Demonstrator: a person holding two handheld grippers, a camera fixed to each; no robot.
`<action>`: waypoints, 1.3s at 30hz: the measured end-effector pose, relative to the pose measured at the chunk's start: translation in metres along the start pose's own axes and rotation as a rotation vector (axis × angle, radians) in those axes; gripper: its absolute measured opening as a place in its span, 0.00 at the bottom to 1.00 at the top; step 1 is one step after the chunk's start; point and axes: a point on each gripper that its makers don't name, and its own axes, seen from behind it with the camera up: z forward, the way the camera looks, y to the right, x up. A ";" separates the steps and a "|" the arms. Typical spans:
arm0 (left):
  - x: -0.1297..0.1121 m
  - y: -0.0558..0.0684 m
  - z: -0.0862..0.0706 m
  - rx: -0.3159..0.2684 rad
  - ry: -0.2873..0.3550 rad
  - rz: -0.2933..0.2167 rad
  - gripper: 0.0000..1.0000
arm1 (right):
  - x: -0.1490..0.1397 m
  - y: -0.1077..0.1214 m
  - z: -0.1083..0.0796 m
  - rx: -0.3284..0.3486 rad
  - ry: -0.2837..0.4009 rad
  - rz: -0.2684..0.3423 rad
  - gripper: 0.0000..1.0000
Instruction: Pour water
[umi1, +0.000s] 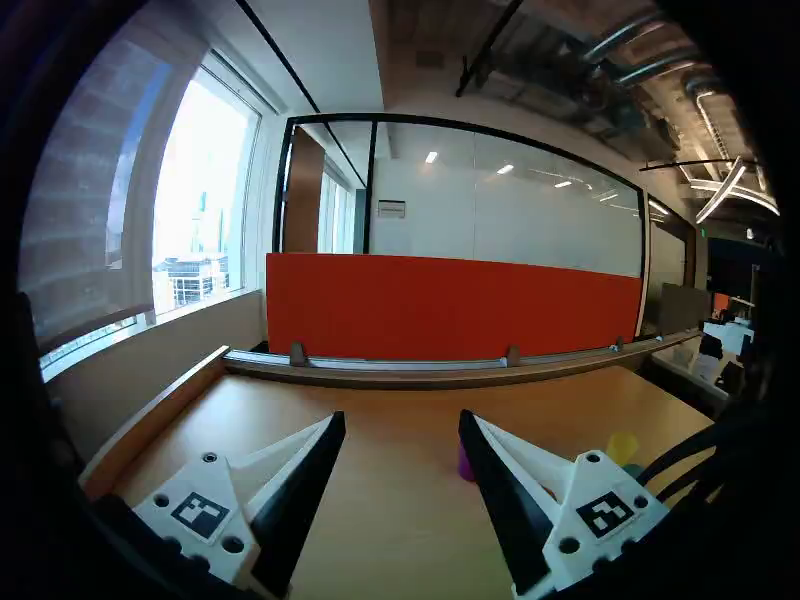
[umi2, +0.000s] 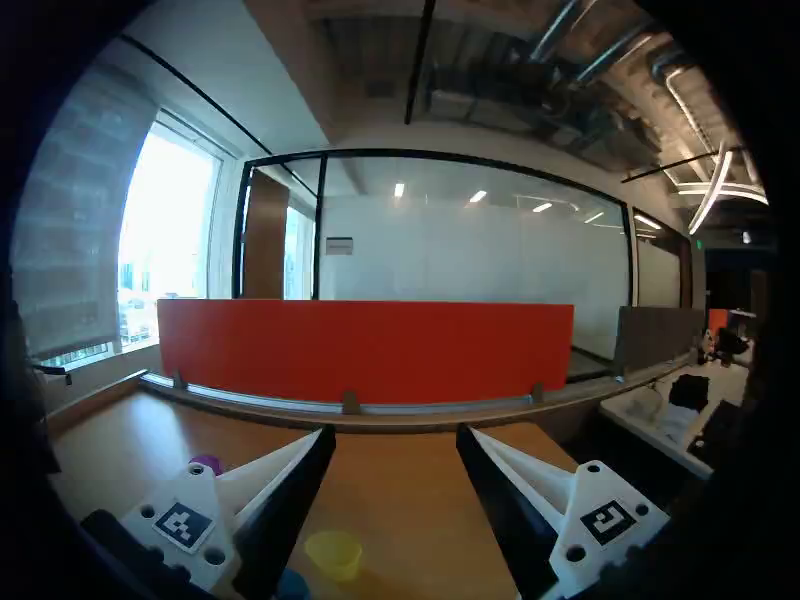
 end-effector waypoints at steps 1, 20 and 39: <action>-0.002 -0.001 0.001 0.002 0.002 0.003 0.84 | 0.000 -0.001 0.001 0.000 0.001 -0.004 0.93; -0.039 0.000 0.020 0.044 0.092 0.084 0.84 | -0.025 -0.012 0.001 -0.004 0.002 0.015 0.98; -0.093 -0.007 0.016 0.089 0.135 0.089 0.84 | -0.057 -0.037 0.000 0.039 -0.013 -0.017 1.00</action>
